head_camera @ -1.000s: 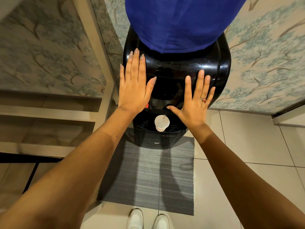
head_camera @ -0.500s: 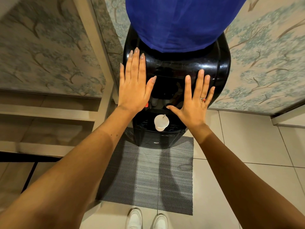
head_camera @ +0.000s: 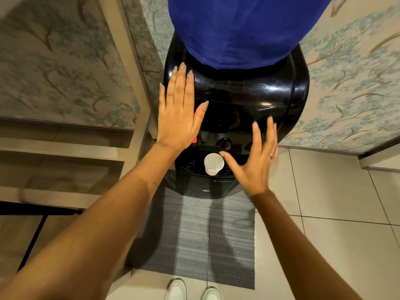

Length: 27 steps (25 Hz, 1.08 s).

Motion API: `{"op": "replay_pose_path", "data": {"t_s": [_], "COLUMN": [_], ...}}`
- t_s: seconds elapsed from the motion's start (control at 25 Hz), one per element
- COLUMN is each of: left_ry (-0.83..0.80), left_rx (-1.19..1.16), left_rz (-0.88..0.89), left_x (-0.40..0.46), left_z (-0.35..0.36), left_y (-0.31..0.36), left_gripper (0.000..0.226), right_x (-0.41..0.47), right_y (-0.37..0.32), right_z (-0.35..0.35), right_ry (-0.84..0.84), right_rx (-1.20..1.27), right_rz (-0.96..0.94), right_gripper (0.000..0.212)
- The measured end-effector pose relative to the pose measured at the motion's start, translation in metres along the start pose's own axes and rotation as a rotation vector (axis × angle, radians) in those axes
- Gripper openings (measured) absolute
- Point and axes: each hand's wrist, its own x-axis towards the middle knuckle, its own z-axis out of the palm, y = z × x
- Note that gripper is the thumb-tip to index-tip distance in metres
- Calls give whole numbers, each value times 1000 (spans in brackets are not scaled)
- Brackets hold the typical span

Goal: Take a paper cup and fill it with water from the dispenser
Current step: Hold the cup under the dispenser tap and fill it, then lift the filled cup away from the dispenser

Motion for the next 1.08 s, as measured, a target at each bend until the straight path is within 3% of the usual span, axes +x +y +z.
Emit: {"op": "replay_pose_path", "data": {"t_s": [0.08, 0.2, 0.36, 0.48, 0.72, 1.08], "left_ry": [31, 87, 200, 279, 354, 209], "left_rx": [-5, -24, -54, -57, -51, -41], "left_rz": [8, 17, 37, 53, 57, 40], "left_x": [-1, 0, -2, -2, -1, -6], "left_z": [4, 7, 21, 29, 38, 27], "left_y": [-1, -1, -5, -7, -9, -9], "left_gripper": [65, 65, 64, 63, 63, 62], "right_x": [-47, -89, -92, -85, -88, -95], "right_y": [6, 15, 34, 42, 40, 18], "right_z": [17, 54, 118, 156, 187, 133], "right_ry": [37, -139, -292, -257, -36, -25], "right_rx": [145, 256, 368, 504, 610, 594], "right_rz": [198, 507, 668, 737, 827, 746], "right_gripper": [86, 98, 116, 114, 81, 74]}}
